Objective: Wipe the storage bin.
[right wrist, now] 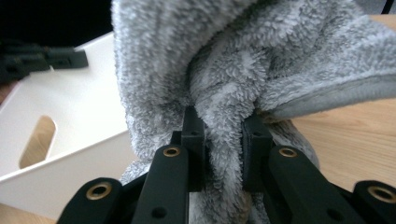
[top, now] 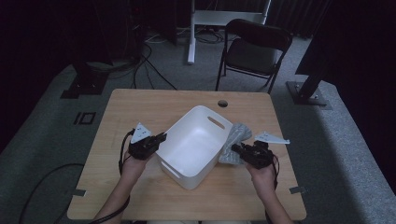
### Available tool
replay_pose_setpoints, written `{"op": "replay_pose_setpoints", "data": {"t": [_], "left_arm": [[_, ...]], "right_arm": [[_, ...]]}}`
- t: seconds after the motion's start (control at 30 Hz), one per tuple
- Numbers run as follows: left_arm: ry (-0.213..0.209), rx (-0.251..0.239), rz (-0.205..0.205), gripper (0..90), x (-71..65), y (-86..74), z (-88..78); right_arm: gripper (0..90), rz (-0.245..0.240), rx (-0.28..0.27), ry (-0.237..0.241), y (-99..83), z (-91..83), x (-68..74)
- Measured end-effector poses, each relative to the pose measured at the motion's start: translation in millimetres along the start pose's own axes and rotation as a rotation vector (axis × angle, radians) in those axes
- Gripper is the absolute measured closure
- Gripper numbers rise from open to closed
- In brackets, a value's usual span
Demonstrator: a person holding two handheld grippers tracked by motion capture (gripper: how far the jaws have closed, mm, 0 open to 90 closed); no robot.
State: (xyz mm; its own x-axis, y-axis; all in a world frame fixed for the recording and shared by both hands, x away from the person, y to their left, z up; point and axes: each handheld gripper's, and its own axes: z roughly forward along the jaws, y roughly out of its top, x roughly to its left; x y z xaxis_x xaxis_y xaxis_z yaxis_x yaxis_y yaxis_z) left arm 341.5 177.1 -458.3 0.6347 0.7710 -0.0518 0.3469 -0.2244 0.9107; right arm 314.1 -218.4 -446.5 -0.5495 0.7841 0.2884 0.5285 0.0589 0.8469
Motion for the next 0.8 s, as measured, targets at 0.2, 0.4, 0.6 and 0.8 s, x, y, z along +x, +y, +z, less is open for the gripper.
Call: {"op": "replay_pose_setpoints", "data": {"t": [0.2, 0.4, 0.6, 0.8], "left_arm": [[-0.018, 0.006, 0.01, 87.4, 0.8, 0.5, 0.2], [-0.035, 0.001, 0.012, 87.0, 2.0, 0.2, 0.4], [-0.042, -0.003, 0.001, 86.8, 3.0, -0.3, 0.4], [-0.034, -0.005, 0.002, 86.7, 1.8, -0.2, 0.8]], "right_arm": [[76.0, -0.007, 0.052, -0.017, -9.6, 20.0, -1.3], [76.0, 0.016, 0.082, -0.024, -16.0, 29.4, -8.6], [76.0, 0.022, 0.1, -0.034, -19.8, 34.5, -12.4], [76.0, 0.039, 0.117, -0.039, -25.0, 39.9, -16.1]]}}
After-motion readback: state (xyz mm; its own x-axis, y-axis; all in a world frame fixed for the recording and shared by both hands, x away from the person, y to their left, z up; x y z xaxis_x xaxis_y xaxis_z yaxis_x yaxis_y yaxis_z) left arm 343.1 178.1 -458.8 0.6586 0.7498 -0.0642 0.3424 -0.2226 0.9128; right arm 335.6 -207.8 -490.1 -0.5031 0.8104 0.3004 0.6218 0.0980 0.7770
